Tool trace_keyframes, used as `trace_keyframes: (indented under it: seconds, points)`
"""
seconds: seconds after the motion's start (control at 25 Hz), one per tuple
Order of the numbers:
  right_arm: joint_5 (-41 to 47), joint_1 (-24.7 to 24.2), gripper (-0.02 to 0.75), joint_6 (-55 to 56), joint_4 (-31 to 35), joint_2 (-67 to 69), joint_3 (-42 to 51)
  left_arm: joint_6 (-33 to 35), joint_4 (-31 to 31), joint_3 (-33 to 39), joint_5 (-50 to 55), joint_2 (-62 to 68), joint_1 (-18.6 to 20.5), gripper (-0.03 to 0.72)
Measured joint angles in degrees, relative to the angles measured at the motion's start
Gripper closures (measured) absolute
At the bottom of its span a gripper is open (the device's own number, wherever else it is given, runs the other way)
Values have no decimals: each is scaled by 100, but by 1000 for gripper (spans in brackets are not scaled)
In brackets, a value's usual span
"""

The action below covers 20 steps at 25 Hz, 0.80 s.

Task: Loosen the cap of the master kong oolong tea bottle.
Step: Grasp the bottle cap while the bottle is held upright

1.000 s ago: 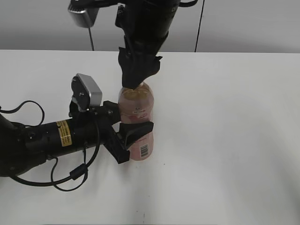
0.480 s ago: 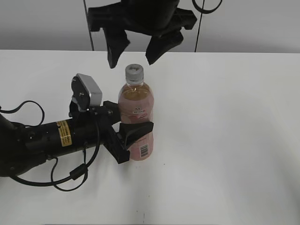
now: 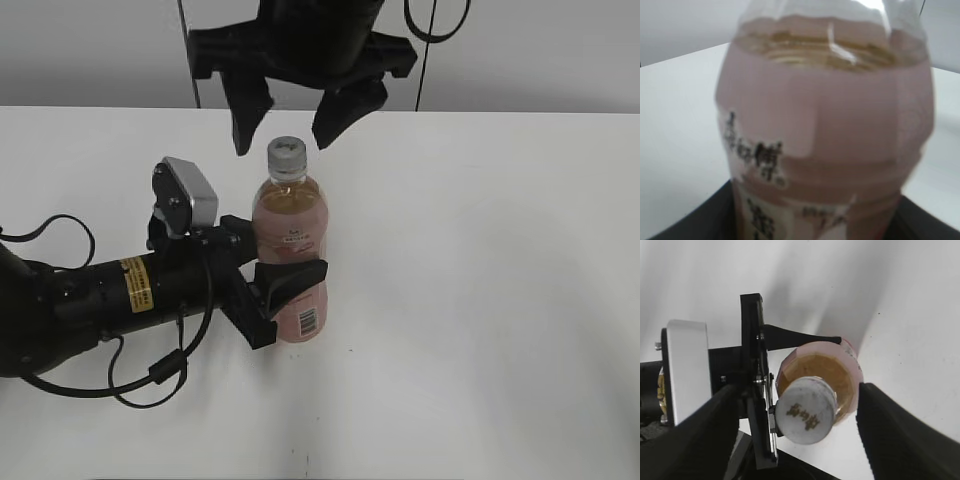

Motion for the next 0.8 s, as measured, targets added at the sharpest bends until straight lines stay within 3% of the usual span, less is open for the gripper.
trace_keyframes:
  seconds: [0.4, 0.8]
  points:
    - [0, 0, 301, 0, -16, 55, 0, 0, 0, 0, 0, 0, 0, 304]
    - [0, 0, 335, -6, -1, 116, 0, 0, 0, 0, 0, 0, 0, 304]
